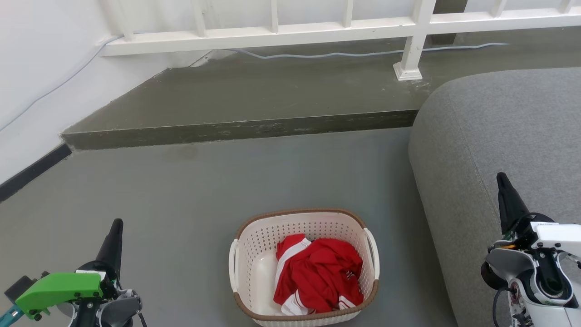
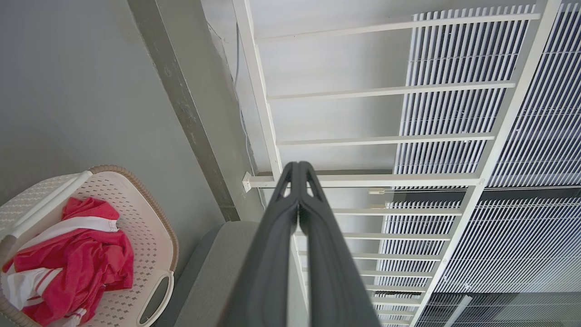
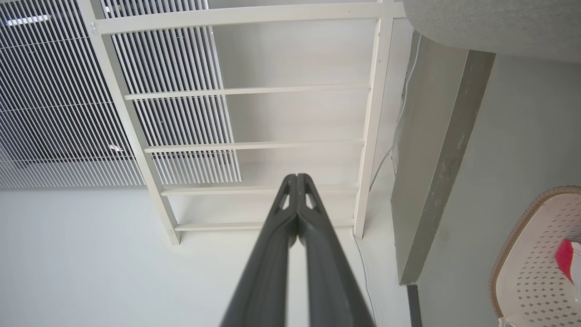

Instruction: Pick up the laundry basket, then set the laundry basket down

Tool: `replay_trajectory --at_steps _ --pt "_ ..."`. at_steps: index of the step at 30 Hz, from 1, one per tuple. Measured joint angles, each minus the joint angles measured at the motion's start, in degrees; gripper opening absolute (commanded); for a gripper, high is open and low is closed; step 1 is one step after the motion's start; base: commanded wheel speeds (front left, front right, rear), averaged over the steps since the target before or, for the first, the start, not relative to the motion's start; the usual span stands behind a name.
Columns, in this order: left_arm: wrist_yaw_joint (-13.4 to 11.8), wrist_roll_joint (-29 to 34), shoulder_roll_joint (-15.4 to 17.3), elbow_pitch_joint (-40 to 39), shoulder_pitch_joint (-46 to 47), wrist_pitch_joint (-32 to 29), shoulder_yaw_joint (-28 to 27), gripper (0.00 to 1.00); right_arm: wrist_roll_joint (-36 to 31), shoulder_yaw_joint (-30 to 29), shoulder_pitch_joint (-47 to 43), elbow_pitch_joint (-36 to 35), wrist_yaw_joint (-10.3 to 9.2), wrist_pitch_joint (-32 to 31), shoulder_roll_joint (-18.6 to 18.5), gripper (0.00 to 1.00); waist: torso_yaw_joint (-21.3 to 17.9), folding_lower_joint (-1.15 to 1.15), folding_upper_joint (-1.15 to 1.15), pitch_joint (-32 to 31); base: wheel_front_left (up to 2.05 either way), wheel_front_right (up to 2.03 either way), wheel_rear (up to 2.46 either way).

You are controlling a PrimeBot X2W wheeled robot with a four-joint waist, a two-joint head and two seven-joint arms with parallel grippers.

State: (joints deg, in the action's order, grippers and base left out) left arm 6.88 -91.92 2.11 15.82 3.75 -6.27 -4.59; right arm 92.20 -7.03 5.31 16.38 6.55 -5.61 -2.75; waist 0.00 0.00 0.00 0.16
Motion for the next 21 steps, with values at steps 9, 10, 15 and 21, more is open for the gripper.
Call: replay_trajectory --at_steps 9,10,15,21 --pt "0.0 -0.03 -0.01 0.0 0.0 0.0 -0.02 0.0 0.0 -0.01 0.0 -0.02 0.0 0.0 0.02 0.0 0.0 0.0 0.0 0.0 0.0 0.0 0.0" --pt "0.0 -0.03 -0.01 0.0 0.0 0.0 -0.02 0.0 0.0 -0.01 0.0 -0.02 0.0 0.0 0.02 0.0 0.0 0.0 0.0 0.0 0.0 0.0 0.0" --pt "0.0 -0.04 -0.01 0.0 0.0 0.0 -0.03 0.0 0.0 -0.02 -0.01 -0.04 0.0 0.0 0.03 0.0 0.0 0.0 0.0 0.01 0.0 0.0 0.0" --pt "0.0 -0.09 -0.01 0.0 0.0 0.0 -0.03 0.0 0.0 -0.03 -0.01 -0.08 0.0 0.0 0.04 0.0 0.0 0.0 0.0 0.01 0.0 0.0 0.0"
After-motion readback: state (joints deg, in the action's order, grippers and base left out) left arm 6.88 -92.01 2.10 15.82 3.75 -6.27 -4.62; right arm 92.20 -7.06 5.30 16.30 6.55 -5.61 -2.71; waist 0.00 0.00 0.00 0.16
